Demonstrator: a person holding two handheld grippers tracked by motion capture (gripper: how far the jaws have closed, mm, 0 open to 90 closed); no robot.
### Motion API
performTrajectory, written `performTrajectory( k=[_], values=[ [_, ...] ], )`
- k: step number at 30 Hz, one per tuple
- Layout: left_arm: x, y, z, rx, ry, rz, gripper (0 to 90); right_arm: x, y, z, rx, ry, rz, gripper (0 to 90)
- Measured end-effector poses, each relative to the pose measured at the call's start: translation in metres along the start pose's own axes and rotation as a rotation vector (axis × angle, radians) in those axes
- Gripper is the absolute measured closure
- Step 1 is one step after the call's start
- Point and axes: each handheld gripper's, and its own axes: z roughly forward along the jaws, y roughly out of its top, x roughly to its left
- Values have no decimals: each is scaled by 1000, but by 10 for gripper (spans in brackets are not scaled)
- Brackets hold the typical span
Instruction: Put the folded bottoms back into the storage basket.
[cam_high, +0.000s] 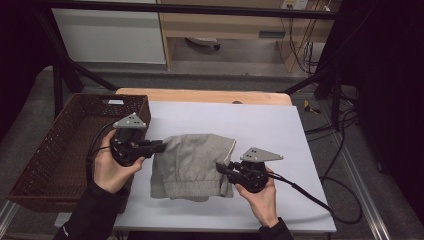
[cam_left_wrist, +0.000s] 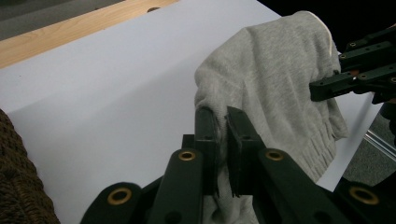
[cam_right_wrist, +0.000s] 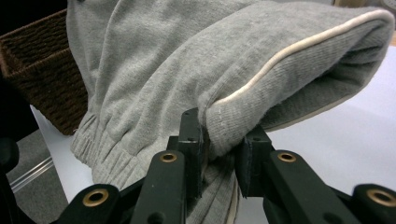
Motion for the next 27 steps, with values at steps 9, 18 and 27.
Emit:
performTrajectory(
  k=[9,18,27],
  values=[
    [4,3,-7,-5,1,-4,840,4,7,3,-10,4,-7,751],
    [11,5,-16,8,1,-4,840,8,13,8,-12,11,-11,751],
    [13,9,-24,24,17,2,840,14,20,12,-15,17,-19,751]
  ],
)
